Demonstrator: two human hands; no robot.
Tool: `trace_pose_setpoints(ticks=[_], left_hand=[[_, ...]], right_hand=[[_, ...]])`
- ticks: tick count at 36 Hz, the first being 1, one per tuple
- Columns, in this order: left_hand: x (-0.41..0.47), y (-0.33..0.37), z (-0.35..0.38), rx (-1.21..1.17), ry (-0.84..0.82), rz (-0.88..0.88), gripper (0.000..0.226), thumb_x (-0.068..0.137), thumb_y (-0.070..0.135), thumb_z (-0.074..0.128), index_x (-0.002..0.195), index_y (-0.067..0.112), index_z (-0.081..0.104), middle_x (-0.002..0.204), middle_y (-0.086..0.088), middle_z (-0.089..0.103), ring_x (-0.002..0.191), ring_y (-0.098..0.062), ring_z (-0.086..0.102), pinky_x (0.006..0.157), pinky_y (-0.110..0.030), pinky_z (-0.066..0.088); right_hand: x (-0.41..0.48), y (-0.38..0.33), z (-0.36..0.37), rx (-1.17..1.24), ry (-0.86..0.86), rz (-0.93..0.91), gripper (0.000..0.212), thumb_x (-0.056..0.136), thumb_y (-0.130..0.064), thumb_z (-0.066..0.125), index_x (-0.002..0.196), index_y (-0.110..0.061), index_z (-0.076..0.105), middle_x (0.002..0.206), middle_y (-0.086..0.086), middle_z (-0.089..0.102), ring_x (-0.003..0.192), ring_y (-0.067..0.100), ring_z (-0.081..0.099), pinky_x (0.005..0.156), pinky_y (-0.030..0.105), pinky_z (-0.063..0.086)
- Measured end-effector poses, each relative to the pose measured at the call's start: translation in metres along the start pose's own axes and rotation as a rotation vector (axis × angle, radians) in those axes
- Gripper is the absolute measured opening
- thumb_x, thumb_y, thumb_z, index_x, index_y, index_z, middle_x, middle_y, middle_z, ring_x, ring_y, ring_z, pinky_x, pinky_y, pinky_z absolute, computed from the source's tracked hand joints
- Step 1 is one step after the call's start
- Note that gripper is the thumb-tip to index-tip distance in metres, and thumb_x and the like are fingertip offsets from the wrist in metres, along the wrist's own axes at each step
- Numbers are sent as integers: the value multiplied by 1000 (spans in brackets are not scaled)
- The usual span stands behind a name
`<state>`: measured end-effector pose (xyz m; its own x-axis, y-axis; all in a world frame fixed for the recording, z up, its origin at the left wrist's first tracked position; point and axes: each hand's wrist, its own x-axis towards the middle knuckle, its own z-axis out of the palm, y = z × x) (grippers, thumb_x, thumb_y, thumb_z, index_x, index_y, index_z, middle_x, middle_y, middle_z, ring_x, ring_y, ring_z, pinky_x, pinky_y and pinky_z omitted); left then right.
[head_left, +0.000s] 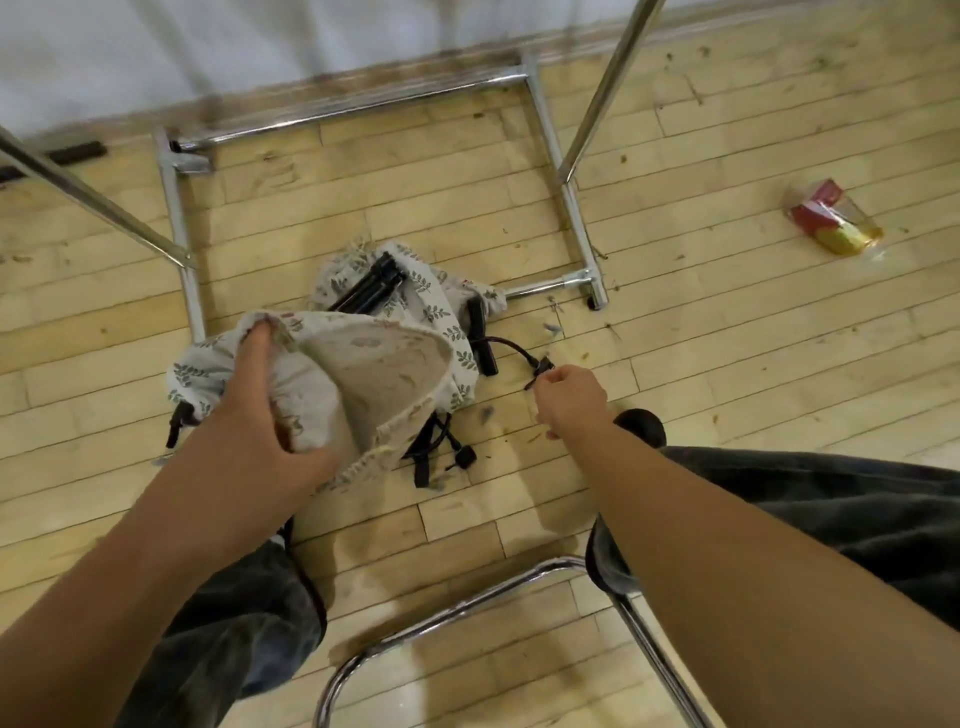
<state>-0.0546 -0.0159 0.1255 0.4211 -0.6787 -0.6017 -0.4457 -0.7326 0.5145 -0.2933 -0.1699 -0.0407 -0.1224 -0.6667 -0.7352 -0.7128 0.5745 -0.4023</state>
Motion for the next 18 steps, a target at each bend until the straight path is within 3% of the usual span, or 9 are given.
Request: trace_pose_setpoints(ticks=[3,5,7,10,15,18], left_hand=[[6,0,4,-42,1,-26,123,79,12,80,145,74,-3,99,-8,68,85,-38,70,76,-57,59],[13,-2,5,-83,2,-19,124,74,12,81,135,84,1,97,-12,70,82,-44,71,71,-65,60],[17,-1,5,-111,3,-8,120,68,15,83,142,77,12,98,-7,72,77,-40,73,67,-64,60],[26,6,11,-100,19,-4,123,72,10,84,135,82,7,102,0,72,78,-33,74,70,-61,61],[46,18,21,-149,15,-49,123,56,30,82,147,74,11,121,6,68,84,-27,76,71,-57,62],[56,20,32,-154,19,-30,126,62,13,89,146,74,16,122,10,67,85,-33,76,65,-60,62]], right_hand=[[18,-5,3,42,-9,-14,23,103,-27,56,122,-18,65,115,5,68,102,24,67,90,45,61],[32,-7,3,41,-24,-41,21,102,-27,57,119,-18,64,113,5,69,103,24,68,91,46,61],[45,-9,1,14,-24,-52,15,102,-25,57,114,-18,64,109,7,71,100,24,69,89,45,62],[69,-7,-2,13,-18,-35,15,103,-21,55,113,-17,66,106,7,71,86,18,68,79,38,63],[101,6,-5,-13,13,-27,18,103,-22,56,117,-16,66,101,2,65,79,15,62,69,33,61],[120,16,-10,-28,45,-46,17,102,-22,59,118,-18,64,106,3,64,71,10,58,51,22,46]])
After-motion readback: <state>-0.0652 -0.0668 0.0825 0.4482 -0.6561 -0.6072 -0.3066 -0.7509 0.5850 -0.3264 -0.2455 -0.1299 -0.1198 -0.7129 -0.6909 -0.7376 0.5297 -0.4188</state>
